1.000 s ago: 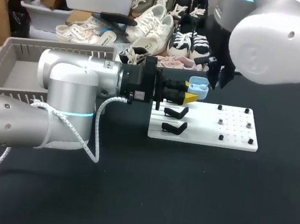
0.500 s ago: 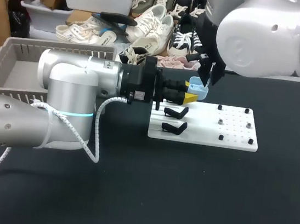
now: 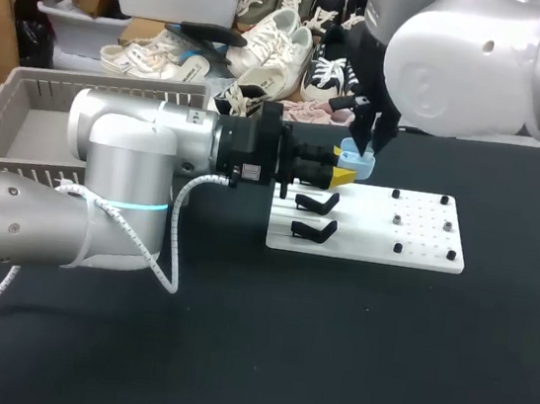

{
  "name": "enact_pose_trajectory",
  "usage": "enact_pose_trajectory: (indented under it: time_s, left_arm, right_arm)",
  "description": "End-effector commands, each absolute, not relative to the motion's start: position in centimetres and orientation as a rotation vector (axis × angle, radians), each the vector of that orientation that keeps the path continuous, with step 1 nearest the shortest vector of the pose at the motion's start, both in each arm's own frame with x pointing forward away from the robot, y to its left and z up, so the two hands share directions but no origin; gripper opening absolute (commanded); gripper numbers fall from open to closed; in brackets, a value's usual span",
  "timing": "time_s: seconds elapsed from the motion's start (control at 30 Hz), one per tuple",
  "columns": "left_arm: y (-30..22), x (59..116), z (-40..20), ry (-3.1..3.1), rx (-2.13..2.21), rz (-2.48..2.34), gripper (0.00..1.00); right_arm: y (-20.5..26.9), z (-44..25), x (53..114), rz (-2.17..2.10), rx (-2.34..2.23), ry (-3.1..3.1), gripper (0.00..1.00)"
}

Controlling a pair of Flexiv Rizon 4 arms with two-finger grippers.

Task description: Pick up each earbud case from the left stands, insert the matching earbuds, close the lid, and place the case in the box.

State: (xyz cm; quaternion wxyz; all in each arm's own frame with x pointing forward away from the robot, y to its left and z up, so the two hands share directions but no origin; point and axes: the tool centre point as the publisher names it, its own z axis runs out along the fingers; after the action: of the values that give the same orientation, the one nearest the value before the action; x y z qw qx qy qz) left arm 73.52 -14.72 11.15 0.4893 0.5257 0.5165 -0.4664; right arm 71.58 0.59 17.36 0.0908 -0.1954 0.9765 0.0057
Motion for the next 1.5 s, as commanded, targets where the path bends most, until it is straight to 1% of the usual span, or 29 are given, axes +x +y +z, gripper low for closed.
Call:
enact_pose_trajectory:
  time_s: [0.03,0.87,1.5]
  left_arm:
    - [-14.7,73.6,11.1,1.253,1.277,-1.134,0.00]
    - [-14.7,73.6,11.1,1.253,1.277,-1.134,0.00]
    - [-14.7,73.6,11.1,1.253,1.277,-1.134,0.00]
  right_arm:
    - [0.8,17.3,71.5,0.020,-0.585,2.901,0.00]
    - [2.1,16.8,71.9,0.039,-0.631,2.911,0.00]
    - [1.7,16.8,72.2,0.034,-0.620,2.912,0.00]
